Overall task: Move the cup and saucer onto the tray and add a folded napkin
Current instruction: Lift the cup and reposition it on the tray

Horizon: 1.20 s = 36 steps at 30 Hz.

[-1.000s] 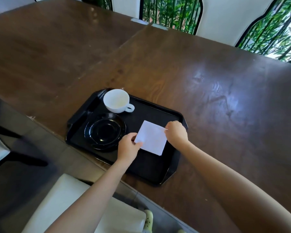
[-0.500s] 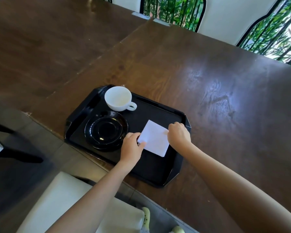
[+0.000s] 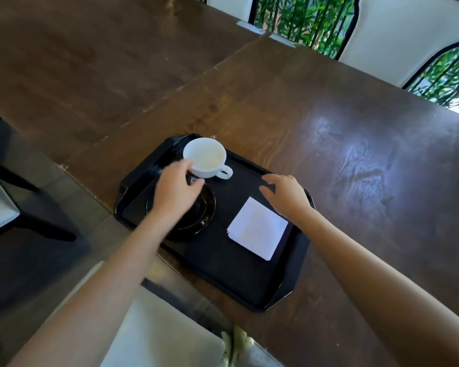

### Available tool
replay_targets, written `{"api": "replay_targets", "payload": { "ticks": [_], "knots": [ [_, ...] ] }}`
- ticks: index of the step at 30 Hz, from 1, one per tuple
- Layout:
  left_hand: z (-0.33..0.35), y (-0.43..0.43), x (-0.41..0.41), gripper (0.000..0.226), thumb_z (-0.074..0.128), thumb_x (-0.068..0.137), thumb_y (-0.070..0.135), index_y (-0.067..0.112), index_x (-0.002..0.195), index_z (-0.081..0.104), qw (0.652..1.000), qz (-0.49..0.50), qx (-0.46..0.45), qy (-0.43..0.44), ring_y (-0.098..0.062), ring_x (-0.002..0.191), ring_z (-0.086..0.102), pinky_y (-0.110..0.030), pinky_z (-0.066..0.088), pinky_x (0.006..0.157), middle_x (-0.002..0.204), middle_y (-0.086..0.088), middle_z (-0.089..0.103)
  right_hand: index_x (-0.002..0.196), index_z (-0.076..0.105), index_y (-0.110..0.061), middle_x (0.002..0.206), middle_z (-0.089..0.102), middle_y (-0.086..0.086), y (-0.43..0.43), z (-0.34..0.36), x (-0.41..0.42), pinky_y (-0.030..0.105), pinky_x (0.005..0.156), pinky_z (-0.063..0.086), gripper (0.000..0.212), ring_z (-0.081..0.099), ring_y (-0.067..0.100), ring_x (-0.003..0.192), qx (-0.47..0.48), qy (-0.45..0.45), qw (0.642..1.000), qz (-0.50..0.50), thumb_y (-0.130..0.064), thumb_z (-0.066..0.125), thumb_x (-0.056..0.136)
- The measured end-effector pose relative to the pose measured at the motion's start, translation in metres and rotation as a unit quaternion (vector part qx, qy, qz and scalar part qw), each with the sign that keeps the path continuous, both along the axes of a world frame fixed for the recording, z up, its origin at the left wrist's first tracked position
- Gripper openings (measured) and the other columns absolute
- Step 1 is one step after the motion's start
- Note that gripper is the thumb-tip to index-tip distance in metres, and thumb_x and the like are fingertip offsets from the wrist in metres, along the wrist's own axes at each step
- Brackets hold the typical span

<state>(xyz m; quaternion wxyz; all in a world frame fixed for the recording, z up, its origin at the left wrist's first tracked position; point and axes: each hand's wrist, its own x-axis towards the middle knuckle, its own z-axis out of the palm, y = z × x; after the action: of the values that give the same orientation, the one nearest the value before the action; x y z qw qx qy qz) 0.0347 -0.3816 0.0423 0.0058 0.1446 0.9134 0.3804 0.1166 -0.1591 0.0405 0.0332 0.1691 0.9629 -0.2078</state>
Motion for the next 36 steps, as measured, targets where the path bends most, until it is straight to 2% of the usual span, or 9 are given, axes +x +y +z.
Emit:
{"api": "replay_targets", "payload": {
  "ticks": [2,5,7,11,15,19,26,30,36],
  "knots": [
    [0.002,-0.007,-0.033,0.061,0.072,0.077,0.020,0.012,0.132,0.046,0.999,-0.001,-0.030,-0.012,-0.028,0.122,0.048,-0.037,0.041,0.097,0.130,-0.008,0.055,0.130,0.054,-0.016,0.124,0.064,0.006,-0.004,0.002,-0.018,0.039,0.095,0.045,0.039,0.050,0.026,0.121,-0.036,0.008,0.999,0.014,-0.031,0.051,0.094],
    [-0.005,-0.009,-0.068,0.092,0.076,0.074,0.026,0.016,0.147,0.021,0.988,-0.030,-0.074,-0.135,-0.027,0.138,0.031,-0.041,0.030,0.108,0.150,-0.008,0.035,0.131,0.053,-0.017,0.125,0.063,0.006,-0.013,-0.001,-0.045,0.035,0.090,0.048,0.041,0.057,0.025,0.114,-0.078,-0.005,0.997,0.027,-0.033,0.053,0.093],
    [-0.013,-0.005,-0.079,0.101,0.078,0.072,0.026,0.019,0.149,0.014,0.976,-0.050,-0.073,-0.201,-0.027,0.139,0.029,-0.040,0.030,0.106,0.152,-0.007,0.030,0.132,0.051,-0.017,0.126,0.062,0.007,-0.019,-0.005,-0.059,0.035,0.089,0.050,0.043,0.060,0.025,0.109,-0.112,-0.024,0.993,0.030,-0.033,0.054,0.092],
    [-0.024,0.005,-0.087,0.102,0.080,0.069,0.021,0.020,0.148,0.016,0.975,-0.075,-0.061,-0.198,-0.026,0.137,0.031,-0.030,0.029,0.092,0.151,-0.003,0.032,0.130,0.054,-0.016,0.115,0.066,0.008,-0.027,-0.018,-0.074,0.036,0.083,0.053,0.041,0.063,0.024,0.097,-0.164,-0.025,0.986,0.024,-0.032,0.054,0.092],
    [-0.030,0.007,-0.085,0.092,0.081,0.067,0.021,0.023,0.143,0.029,0.982,-0.071,-0.016,-0.174,-0.021,0.131,0.037,-0.029,0.032,0.093,0.143,0.001,0.042,0.102,0.066,-0.009,0.076,0.061,0.004,-0.029,-0.030,-0.075,0.028,0.058,0.043,0.024,0.054,0.015,0.064,-0.188,-0.002,0.982,0.009,-0.027,0.054,0.093],
    [-0.032,0.011,-0.081,0.084,0.082,0.065,0.020,0.027,0.136,0.037,0.985,-0.072,0.005,-0.157,-0.016,0.120,0.042,-0.029,0.032,0.088,0.133,0.003,0.049,0.101,0.067,-0.008,0.084,0.067,0.015,-0.025,-0.032,-0.071,0.041,0.069,0.053,0.023,0.059,0.028,0.073,-0.213,0.009,0.977,-0.002,-0.025,0.055,0.093],
    [-0.035,0.020,-0.072,0.086,0.082,0.065,0.023,0.025,0.137,0.035,0.987,-0.082,-0.003,-0.139,-0.010,0.114,0.040,-0.027,0.032,0.084,0.134,0.001,0.049,0.097,0.068,-0.008,0.083,0.067,0.016,-0.015,-0.036,-0.060,0.044,0.071,0.055,0.022,0.060,0.028,0.072,-0.215,0.025,0.976,-0.014,-0.026,0.056,0.092],
    [-0.038,0.025,-0.069,0.092,0.082,0.066,0.026,0.022,0.141,0.029,0.987,-0.077,-0.016,-0.139,-0.021,0.128,0.040,-0.027,0.029,0.090,0.140,-0.002,0.046,0.099,0.068,-0.011,0.086,0.068,0.013,-0.012,-0.036,-0.057,0.045,0.076,0.055,0.021,0.063,0.029,0.078,-0.219,0.029,0.975,-0.026,-0.026,0.056,0.092],
    [-0.036,0.028,-0.065,0.102,0.080,0.069,0.030,0.020,0.148,0.015,0.983,-0.082,-0.055,-0.153,-0.024,0.138,0.029,-0.035,0.028,0.105,0.151,-0.004,0.033,0.096,0.068,-0.011,0.084,0.068,0.015,-0.009,-0.035,-0.054,0.047,0.076,0.055,0.019,0.064,0.031,0.078,-0.209,0.031,0.977,-0.029,-0.026,0.057,0.091]
  ]
}}
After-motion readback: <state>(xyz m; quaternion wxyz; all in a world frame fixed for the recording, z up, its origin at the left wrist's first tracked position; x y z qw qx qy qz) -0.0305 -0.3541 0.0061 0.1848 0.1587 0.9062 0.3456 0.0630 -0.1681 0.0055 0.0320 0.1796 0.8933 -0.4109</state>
